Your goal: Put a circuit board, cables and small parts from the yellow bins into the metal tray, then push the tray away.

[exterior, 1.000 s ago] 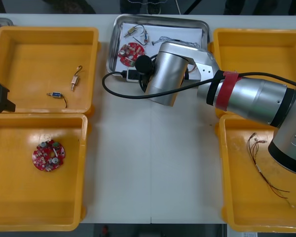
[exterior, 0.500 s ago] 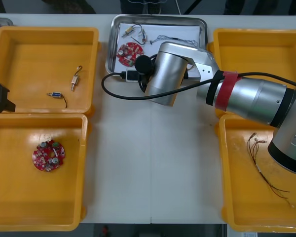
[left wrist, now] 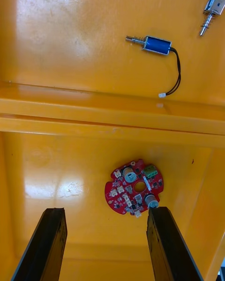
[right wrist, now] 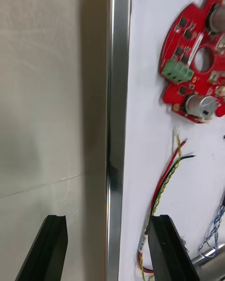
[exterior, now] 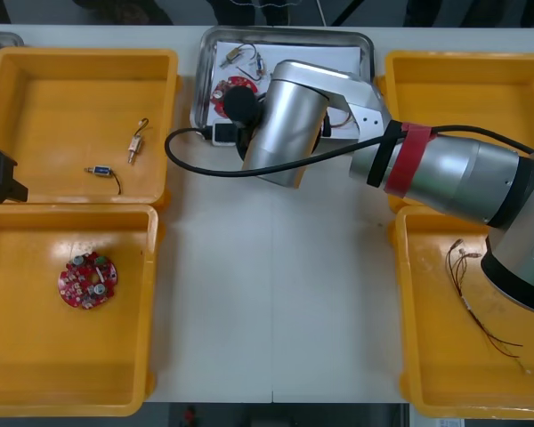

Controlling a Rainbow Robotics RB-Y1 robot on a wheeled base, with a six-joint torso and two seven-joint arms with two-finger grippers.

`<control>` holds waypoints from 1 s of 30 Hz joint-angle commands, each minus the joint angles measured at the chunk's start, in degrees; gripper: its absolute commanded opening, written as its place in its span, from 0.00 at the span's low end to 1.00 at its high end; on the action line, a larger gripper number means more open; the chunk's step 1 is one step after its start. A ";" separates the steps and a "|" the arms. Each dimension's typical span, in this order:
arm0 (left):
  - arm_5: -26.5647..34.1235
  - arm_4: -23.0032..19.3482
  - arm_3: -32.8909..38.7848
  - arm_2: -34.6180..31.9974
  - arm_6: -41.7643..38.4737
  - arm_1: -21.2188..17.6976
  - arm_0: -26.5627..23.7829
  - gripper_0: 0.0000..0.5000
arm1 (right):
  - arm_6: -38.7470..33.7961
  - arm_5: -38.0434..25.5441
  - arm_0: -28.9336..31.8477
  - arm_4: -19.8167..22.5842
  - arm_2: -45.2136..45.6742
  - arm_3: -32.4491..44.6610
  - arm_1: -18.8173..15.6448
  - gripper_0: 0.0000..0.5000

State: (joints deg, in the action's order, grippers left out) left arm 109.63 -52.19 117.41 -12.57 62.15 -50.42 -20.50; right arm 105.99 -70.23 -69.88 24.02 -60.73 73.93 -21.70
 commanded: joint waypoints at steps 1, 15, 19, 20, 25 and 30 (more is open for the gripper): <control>0.37 -0.46 0.98 -1.93 5.09 -2.05 1.26 1.00 | 1.50 -5.62 1.41 -0.47 6.86 7.37 0.61 1.00; 0.37 -0.46 0.98 -1.93 5.09 -2.05 1.26 1.00 | -0.17 -28.03 10.99 -0.47 20.57 24.69 -0.89 1.00; 0.37 -0.46 0.98 -1.93 5.09 -2.05 1.26 1.00 | -1.31 -33.83 13.81 -0.47 24.96 29.34 -1.94 1.00; 0.37 -0.46 0.98 -1.93 5.09 -2.05 1.26 1.00 | -1.49 -34.62 14.16 -0.47 25.58 29.78 -1.94 1.00; 0.37 -0.46 0.98 -1.93 5.09 -2.05 1.26 1.00 | -6.06 -39.77 16.35 0.76 31.55 32.33 -2.12 1.00; 0.37 -0.46 0.98 -1.93 5.09 -2.05 1.26 1.00 | -12.03 -39.77 18.29 1.90 37.18 33.92 -2.64 1.00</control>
State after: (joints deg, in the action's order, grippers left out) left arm 109.63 -52.19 117.41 -12.57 62.15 -50.42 -20.49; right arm 96.67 -109.80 -53.02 25.27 -28.00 104.87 -22.71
